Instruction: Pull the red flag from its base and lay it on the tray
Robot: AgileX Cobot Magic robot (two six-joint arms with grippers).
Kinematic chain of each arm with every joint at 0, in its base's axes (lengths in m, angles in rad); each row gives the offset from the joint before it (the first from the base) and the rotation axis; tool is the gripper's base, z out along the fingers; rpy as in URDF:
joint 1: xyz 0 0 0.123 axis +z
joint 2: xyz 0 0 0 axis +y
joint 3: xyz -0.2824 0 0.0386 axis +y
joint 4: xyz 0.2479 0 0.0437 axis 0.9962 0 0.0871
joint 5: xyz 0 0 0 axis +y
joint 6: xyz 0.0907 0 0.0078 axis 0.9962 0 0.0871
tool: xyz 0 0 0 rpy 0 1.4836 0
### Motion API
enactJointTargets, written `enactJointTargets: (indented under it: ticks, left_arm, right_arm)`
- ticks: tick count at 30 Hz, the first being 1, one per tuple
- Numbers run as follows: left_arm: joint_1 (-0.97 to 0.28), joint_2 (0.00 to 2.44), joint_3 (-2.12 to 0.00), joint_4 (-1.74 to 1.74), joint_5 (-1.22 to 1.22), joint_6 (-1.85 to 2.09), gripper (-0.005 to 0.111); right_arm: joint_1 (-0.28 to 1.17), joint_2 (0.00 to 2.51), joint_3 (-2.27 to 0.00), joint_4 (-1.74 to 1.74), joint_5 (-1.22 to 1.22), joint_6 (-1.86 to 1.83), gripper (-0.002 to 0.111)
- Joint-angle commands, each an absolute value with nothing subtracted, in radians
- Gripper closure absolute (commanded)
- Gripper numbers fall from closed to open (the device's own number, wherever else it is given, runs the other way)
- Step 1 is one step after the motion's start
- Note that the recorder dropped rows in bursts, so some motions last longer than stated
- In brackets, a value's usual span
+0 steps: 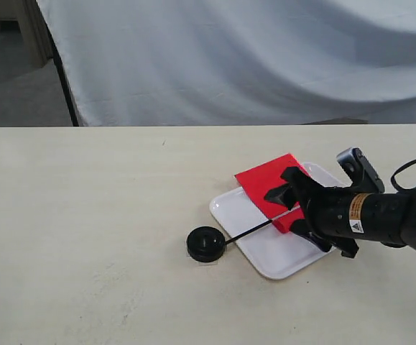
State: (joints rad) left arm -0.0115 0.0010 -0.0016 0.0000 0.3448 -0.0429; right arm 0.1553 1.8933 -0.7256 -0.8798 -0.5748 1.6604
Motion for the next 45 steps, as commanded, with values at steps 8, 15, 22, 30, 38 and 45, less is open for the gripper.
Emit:
enactJointTargets:
  ticks: [8,15,22,30,38,45]
  left_arm:
    - [-0.018,0.000,0.000,0.000,0.342,-0.042,0.107]
    - [-0.018,0.000,0.000,0.000,0.342,-0.042,0.107]
    - [-0.018,0.000,0.000,0.000,0.342,-0.042,0.107]
    - [-0.018,0.000,0.000,0.000,0.342,-0.042,0.107]
    - [-0.018,0.000,0.000,0.000,0.342,-0.042,0.107]
    - [-0.018,0.000,0.000,0.000,0.342,-0.042,0.107]
  right_arm:
    - [0.153,1.730,-0.769,-0.998,-0.513,1.464,0.048]
    - [0.233,1.682,-0.811,-1.723,-0.386,1.465,0.108]
    - [0.284,1.678,-0.783,-1.744,-0.090,1.493,0.108]
    - [0.284,1.680,-0.747,-1.744,0.450,1.237,0.108]
    - [0.146,1.714,-0.942,-1.094,0.809,0.670,0.109]
    - [-0.134,1.624,-1.081,-0.072,0.911,-0.087,0.109]
